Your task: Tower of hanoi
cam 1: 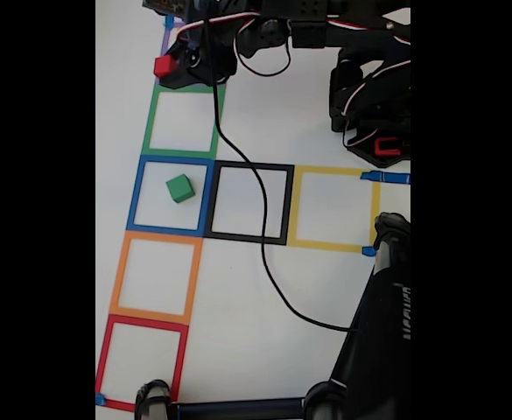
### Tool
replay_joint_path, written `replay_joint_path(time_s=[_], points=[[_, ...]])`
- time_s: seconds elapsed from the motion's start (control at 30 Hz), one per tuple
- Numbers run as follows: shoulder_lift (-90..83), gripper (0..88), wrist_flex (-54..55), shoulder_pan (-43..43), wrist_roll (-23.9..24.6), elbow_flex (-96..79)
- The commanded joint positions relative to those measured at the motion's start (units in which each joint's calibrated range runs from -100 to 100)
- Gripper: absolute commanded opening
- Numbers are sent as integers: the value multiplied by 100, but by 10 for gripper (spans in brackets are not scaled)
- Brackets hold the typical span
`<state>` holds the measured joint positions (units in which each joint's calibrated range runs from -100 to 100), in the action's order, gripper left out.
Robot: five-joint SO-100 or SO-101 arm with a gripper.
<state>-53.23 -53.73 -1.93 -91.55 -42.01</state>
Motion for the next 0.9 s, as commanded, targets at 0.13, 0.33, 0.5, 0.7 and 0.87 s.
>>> replay_joint_path(time_s=[0.13,0.33,0.5,0.7,0.87], points=[[-600,25,-2530,-1188,-101,2237],[-1011,22,-2530,-1485,-727,1383],[-1165,25,-1388,-1705,-845,137],[-1003,29,612,-1859,-845,-1426],[-285,29,2620,-1926,-845,-2544]])
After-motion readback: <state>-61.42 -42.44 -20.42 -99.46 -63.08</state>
